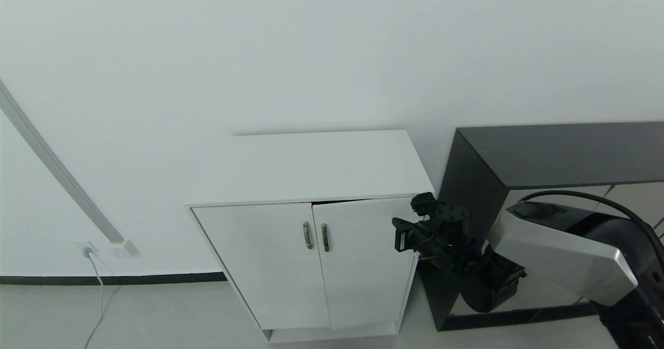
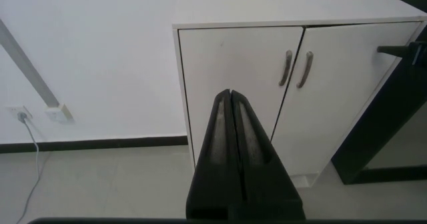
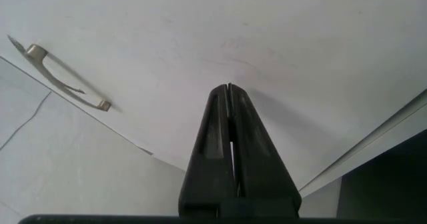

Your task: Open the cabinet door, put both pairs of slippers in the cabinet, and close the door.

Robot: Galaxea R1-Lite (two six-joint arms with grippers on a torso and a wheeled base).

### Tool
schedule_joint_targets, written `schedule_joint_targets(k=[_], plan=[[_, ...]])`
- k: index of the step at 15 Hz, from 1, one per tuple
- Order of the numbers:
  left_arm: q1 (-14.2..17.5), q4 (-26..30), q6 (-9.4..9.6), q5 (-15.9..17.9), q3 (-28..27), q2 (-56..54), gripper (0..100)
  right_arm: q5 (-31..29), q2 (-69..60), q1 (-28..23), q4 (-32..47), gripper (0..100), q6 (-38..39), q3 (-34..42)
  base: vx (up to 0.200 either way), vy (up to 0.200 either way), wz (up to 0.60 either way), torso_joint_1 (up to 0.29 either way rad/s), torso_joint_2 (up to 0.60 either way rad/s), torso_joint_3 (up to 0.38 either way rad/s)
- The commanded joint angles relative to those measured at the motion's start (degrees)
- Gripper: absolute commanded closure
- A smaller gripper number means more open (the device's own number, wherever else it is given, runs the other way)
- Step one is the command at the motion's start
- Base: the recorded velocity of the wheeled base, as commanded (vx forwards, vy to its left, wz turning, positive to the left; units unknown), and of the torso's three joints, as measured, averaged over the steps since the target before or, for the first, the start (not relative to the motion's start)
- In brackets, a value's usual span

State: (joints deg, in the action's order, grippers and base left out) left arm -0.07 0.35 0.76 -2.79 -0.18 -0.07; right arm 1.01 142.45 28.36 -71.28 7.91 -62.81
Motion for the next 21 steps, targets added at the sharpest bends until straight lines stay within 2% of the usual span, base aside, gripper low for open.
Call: schedule_joint_targets(k=[1,21], plan=[[0.0,0.0,0.04,0.0,0.0,0.1,100,-0.3,0.1,0.0,-0.1,100,0.0,-0.1,0.0,0.0,0.0,0.0,0.0,0.0],[0.0,0.0,0.04,0.1,0.0,0.1,100,-2.3,1.8,-0.1,1.8,100,-0.1,-4.3,0.0,0.0,0.0,0.0,0.0,0.0]])
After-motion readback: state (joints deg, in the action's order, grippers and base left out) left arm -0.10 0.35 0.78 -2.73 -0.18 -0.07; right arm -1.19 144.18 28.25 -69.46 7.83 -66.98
